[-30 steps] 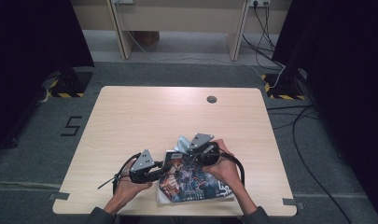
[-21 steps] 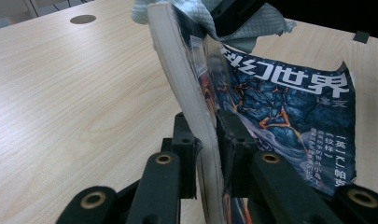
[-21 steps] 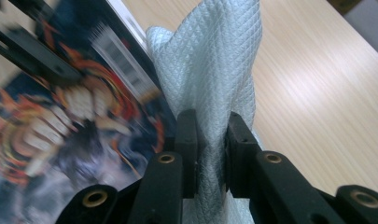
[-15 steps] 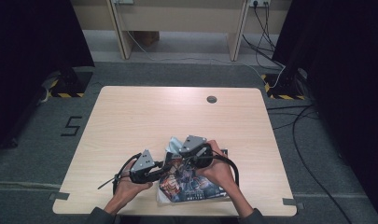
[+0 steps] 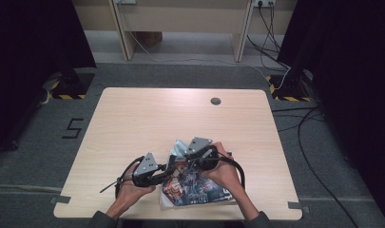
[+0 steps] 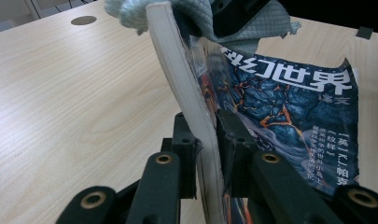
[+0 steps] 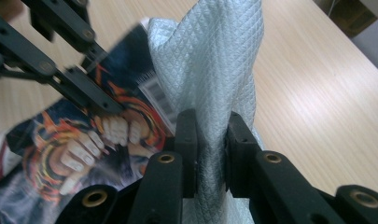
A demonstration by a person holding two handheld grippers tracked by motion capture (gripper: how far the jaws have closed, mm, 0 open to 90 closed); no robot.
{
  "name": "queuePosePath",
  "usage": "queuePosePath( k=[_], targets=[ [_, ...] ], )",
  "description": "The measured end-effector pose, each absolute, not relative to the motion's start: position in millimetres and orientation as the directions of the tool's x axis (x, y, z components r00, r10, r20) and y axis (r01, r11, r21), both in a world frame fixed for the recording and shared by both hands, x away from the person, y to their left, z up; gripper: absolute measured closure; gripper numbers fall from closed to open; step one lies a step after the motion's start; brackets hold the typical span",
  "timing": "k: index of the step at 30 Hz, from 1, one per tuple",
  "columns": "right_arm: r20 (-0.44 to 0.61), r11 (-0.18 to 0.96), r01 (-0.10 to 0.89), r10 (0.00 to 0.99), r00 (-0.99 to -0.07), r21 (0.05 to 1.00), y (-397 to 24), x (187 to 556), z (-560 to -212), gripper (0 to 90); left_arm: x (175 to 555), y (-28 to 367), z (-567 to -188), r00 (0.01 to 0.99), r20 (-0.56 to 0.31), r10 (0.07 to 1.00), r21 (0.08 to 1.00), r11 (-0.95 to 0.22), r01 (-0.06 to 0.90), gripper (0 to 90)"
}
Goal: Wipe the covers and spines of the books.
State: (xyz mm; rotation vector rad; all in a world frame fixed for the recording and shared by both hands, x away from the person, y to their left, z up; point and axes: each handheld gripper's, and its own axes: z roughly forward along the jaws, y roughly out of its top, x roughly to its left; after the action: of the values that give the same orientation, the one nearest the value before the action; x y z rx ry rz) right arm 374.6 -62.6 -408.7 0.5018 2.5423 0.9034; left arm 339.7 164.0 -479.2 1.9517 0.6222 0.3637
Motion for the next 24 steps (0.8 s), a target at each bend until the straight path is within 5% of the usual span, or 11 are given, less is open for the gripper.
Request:
queuePosePath(
  k=[24],
  targets=[
    [-0.206,0.728,0.415,0.597,-0.775,0.546,-136.9,421.7,-444.0,78.7,338.0,163.4,-476.7,0.829,-0.005,0.559,0.899,-0.361,0.249,77.4]
  ],
)
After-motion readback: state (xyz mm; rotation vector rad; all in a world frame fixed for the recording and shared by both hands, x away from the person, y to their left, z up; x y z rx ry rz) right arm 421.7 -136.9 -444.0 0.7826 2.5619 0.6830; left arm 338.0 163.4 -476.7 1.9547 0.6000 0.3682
